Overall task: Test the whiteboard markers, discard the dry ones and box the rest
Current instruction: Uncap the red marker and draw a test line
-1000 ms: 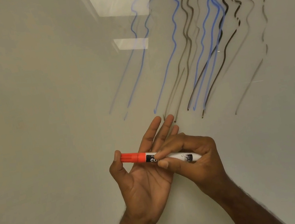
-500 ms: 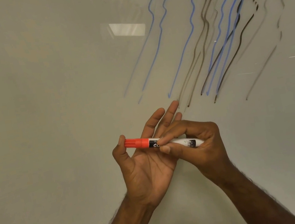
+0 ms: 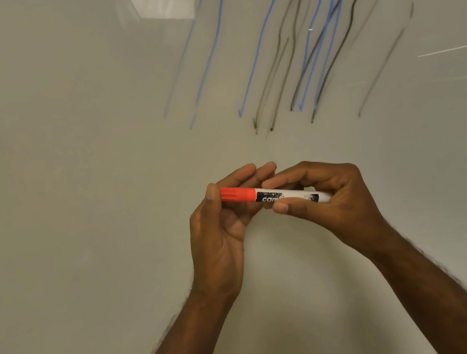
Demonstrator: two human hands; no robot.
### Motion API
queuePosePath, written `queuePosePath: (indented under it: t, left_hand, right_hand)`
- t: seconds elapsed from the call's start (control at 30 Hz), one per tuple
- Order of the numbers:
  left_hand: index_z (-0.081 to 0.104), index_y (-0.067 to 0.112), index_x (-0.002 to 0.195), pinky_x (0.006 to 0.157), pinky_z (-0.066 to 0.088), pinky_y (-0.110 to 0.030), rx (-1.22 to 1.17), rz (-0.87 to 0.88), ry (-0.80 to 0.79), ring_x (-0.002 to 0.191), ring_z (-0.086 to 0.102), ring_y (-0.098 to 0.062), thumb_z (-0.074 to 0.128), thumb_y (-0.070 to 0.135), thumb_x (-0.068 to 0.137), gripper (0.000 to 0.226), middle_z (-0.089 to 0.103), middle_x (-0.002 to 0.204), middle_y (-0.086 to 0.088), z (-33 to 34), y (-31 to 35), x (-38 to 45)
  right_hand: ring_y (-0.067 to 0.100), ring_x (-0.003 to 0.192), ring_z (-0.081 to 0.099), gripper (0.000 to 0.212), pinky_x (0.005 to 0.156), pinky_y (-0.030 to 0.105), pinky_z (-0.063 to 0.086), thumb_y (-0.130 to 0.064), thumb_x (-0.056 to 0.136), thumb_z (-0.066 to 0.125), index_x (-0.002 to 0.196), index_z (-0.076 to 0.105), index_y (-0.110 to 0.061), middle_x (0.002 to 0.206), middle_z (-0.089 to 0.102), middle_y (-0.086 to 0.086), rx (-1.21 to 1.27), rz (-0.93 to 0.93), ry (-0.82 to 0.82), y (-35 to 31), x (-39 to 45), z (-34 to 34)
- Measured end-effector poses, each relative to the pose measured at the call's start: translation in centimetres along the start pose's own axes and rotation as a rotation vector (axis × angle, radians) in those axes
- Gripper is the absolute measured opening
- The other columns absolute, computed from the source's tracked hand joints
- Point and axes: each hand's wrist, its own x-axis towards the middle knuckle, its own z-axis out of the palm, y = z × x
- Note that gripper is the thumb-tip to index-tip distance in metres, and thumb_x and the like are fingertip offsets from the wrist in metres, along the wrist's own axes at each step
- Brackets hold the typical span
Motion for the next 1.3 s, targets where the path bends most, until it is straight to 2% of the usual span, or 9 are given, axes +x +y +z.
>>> queuePosePath:
  t: [0.07,0.13,0.3,0.5,0.73,0.9,1.03,1.17,1.3]
  left_hand:
    - [0.067,0.001,0.115,0.093,0.057,-0.041,0.130,0.006,0.109,0.114,0.069,-0.034,0.039,0.038,0.102,0.049,0.073,0.115,-0.021,0.9,-0.8,-0.5]
    - [0.068,0.002,0.111,0.087,0.060,-0.040,0.209,0.015,0.149,0.107,0.072,-0.033,0.038,0.034,0.102,0.045,0.076,0.108,-0.017,2.0,-1.8,-1.0]
    - [0.071,0.009,0.110,0.081,0.062,-0.037,0.345,0.023,0.109,0.104,0.074,-0.030,0.058,0.027,0.102,0.024,0.078,0.106,-0.009,5.1,-5.4,-2.2]
    - [0.072,0.009,0.111,0.077,0.063,-0.034,0.382,-0.043,0.079,0.101,0.074,-0.028,0.062,0.023,0.096,0.022,0.078,0.104,-0.008,9.1,-11.0,-4.0]
    - [0.073,0.009,0.109,0.077,0.063,-0.035,0.412,-0.142,0.046,0.098,0.075,-0.023,0.064,0.030,0.086,0.032,0.078,0.102,-0.007,13.5,-17.1,-5.8]
    - [0.074,0.006,0.109,0.076,0.064,-0.036,0.448,-0.221,0.010,0.095,0.075,-0.021,0.065,0.027,0.088,0.031,0.079,0.099,-0.004,15.3,-22.0,-7.3]
    - [0.073,0.002,0.114,0.073,0.064,-0.038,0.518,-0.324,-0.052,0.094,0.075,-0.023,0.064,0.015,0.097,0.023,0.079,0.095,-0.008,15.7,-26.6,-8.6]
    - [0.076,0.008,0.107,0.071,0.064,-0.040,0.579,-0.447,-0.159,0.091,0.077,-0.022,0.065,0.021,0.096,0.020,0.079,0.093,-0.005,16.2,-31.3,-10.0]
    - [0.077,0.009,0.100,0.070,0.063,-0.039,0.633,-0.572,-0.302,0.083,0.077,-0.023,0.068,0.028,0.094,0.022,0.079,0.086,-0.007,17.1,-36.1,-11.5]
  right_hand:
    - [0.011,0.092,0.074,0.023,0.079,0.020,0.055,-0.011,0.078,0.080,0.100,0.076,-0.017,0.098,0.078,-0.011,-0.039,0.017,0.021,0.3,-1.0,-1.1]
    - [0.011,0.092,0.073,0.022,0.079,0.018,0.055,-0.013,0.079,0.080,0.100,0.076,-0.019,0.097,0.078,-0.012,-0.062,0.051,0.034,0.6,-2.0,-2.4]
    - [0.013,0.096,0.073,0.021,0.080,0.017,0.054,-0.010,0.082,0.080,0.103,0.077,-0.016,0.100,0.078,-0.009,-0.118,0.109,0.054,1.4,-5.2,-6.7]
    - [0.011,0.099,0.073,0.022,0.083,0.018,0.055,-0.010,0.084,0.078,0.105,0.076,-0.013,0.104,0.077,-0.009,-0.130,0.184,0.066,2.7,-9.9,-12.7]
    - [0.016,0.090,0.073,0.022,0.078,0.031,0.061,-0.004,0.084,0.079,0.103,0.075,-0.015,0.101,0.077,-0.006,-0.104,0.301,0.121,4.6,-15.5,-18.7]
    - [0.012,0.076,0.069,0.023,0.070,0.023,0.057,0.001,0.084,0.078,0.101,0.076,-0.015,0.093,0.077,-0.007,-0.097,0.405,0.162,5.8,-19.9,-22.1]
    - [0.019,0.077,0.070,0.020,0.071,0.028,0.059,-0.001,0.085,0.078,0.103,0.077,-0.010,0.092,0.076,0.003,-0.136,0.496,0.203,7.6,-24.1,-24.7]
    - [0.017,0.074,0.070,0.019,0.070,0.026,0.058,-0.005,0.085,0.080,0.103,0.077,-0.011,0.088,0.076,0.006,-0.174,0.612,0.268,9.4,-29.0,-27.1]
    - [0.021,0.073,0.070,0.019,0.072,0.032,0.059,-0.007,0.084,0.082,0.101,0.078,-0.013,0.087,0.076,0.008,-0.199,0.717,0.347,10.8,-34.2,-29.3]
